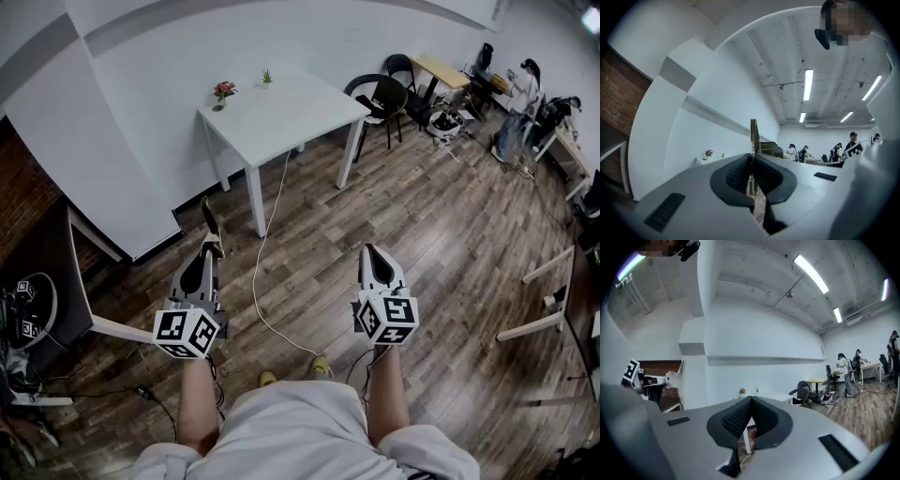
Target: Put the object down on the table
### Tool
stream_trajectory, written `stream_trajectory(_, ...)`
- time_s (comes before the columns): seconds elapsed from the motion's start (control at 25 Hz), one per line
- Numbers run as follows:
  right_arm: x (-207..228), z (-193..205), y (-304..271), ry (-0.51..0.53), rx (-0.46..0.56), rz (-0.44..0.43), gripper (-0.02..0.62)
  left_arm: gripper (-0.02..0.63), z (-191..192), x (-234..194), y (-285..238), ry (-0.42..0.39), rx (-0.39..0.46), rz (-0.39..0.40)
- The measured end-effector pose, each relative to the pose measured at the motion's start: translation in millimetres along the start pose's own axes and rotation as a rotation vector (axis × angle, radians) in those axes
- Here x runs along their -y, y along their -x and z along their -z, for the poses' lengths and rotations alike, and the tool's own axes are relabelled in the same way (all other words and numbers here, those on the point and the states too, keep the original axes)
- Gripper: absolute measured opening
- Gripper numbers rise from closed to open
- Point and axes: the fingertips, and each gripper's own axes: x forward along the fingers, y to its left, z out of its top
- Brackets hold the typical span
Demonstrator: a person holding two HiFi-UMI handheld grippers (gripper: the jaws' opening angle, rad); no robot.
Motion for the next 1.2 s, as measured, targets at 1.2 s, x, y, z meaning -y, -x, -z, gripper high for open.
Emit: stream_trajectory(1.2,114,3,-20,-0.011,0.023,-0.013,0.009,0.021,23,73,-82,-0.022,-0.016,-0.027)
